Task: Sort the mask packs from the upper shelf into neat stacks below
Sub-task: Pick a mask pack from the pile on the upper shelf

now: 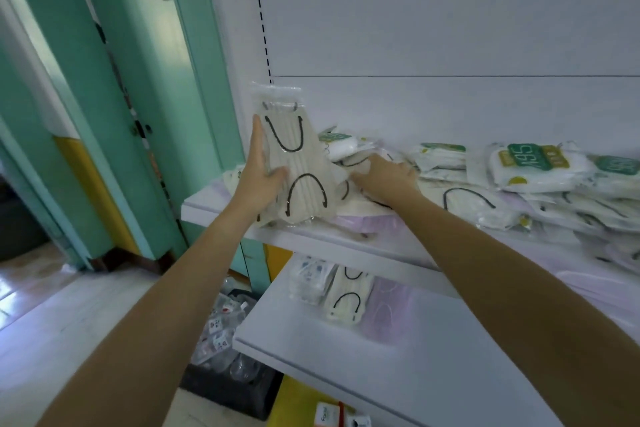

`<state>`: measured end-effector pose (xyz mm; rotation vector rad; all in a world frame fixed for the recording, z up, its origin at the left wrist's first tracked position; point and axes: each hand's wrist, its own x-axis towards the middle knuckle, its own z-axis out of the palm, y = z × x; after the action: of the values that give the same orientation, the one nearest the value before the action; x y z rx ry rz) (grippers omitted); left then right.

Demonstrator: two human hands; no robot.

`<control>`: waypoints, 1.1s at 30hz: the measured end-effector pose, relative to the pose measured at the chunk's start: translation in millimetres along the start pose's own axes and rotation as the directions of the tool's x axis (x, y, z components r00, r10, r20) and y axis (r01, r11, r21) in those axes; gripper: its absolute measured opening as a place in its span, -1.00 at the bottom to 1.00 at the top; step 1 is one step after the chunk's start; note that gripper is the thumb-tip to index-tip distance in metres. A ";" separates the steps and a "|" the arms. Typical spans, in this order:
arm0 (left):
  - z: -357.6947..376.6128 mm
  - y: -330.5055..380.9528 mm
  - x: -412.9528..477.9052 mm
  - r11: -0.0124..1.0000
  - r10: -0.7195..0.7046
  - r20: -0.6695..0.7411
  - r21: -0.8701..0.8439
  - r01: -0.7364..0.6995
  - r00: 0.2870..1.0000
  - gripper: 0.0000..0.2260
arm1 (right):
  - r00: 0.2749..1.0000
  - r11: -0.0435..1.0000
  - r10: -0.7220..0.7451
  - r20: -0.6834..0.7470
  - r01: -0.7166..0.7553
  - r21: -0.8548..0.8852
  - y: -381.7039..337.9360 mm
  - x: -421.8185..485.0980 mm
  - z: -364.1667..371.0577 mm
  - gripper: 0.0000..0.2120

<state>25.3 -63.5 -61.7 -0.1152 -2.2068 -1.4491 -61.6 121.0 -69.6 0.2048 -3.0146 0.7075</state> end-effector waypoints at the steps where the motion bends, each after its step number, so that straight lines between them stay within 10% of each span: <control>1: 0.9 -2.1 1.5 1.000 0.010 0.001 0.012 -0.010 1.000 -0.26 | 1.000 0.996 0.015 0.013 -0.016 0.084 -3.4 4.2 3.9 -0.48; 12: 3.4 0.9 3.4 0.982 -0.010 -0.016 0.189 0.013 1.000 -0.63 | 0.831 0.859 -0.004 -0.556 0.288 0.424 21.5 -0.1 -43.0 -0.66; 18: 31.7 40.4 -7.3 0.990 -0.094 -0.001 -0.108 0.093 0.996 -0.68 | 0.917 0.353 0.044 -0.397 0.358 0.864 34.0 -64.2 -77.3 -0.62; 22: 62.0 68.2 -33.4 0.980 -0.059 0.173 -0.180 0.090 0.983 -0.63 | 0.945 0.638 -0.039 -0.325 0.274 0.719 39.1 -107.4 -55.3 -0.61; 33: 157.6 101.0 -103.3 0.981 0.077 0.351 -0.195 -0.008 0.933 -0.51 | 0.896 0.940 0.184 -0.405 -0.039 0.339 170.7 -207.3 -84.1 -0.61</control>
<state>93.1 139.0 -72.3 -0.5290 -2.3173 -1.7252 121.0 334.8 -83.4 -0.1120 -2.4883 1.0935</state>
